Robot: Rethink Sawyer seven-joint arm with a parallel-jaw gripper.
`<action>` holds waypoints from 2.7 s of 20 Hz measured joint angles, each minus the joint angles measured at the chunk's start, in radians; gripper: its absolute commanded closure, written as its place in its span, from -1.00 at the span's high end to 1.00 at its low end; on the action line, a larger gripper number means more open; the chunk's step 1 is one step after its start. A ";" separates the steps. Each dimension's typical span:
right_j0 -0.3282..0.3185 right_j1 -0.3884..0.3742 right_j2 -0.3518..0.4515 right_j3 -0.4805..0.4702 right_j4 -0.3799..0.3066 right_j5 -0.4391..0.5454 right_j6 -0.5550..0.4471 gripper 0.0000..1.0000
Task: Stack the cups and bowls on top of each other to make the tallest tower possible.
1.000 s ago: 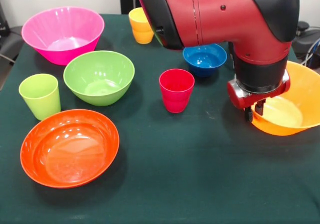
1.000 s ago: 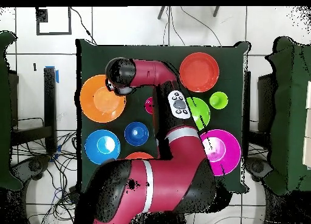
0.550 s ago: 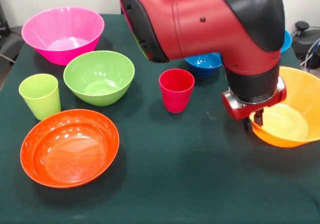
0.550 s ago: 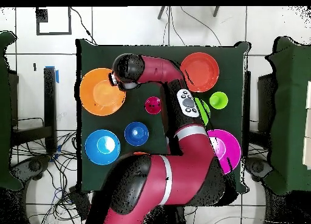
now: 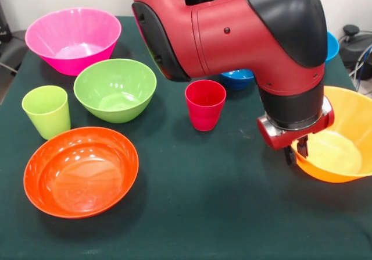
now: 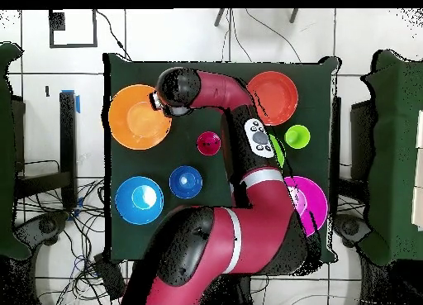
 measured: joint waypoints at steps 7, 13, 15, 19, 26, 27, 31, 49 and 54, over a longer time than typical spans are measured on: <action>-0.003 0.000 0.006 0.000 -0.008 0.000 0.000 -1.00; -0.004 0.001 0.008 0.000 -0.011 0.000 0.000 -1.00; -0.004 0.001 0.009 -0.001 -0.010 0.000 0.000 -1.00; -0.004 0.001 0.010 -0.003 -0.011 0.000 0.000 -1.00; -0.004 0.005 0.011 -0.033 -0.040 0.012 0.000 -1.00; -0.004 0.006 0.011 -0.039 -0.047 0.015 0.000 -1.00; -0.004 0.011 0.015 -0.069 -0.072 0.031 -0.003 -1.00; -0.007 0.021 0.024 -0.126 -0.120 0.066 -0.063 -1.00; -0.019 0.022 0.034 -0.128 -0.122 0.076 -0.090 -1.00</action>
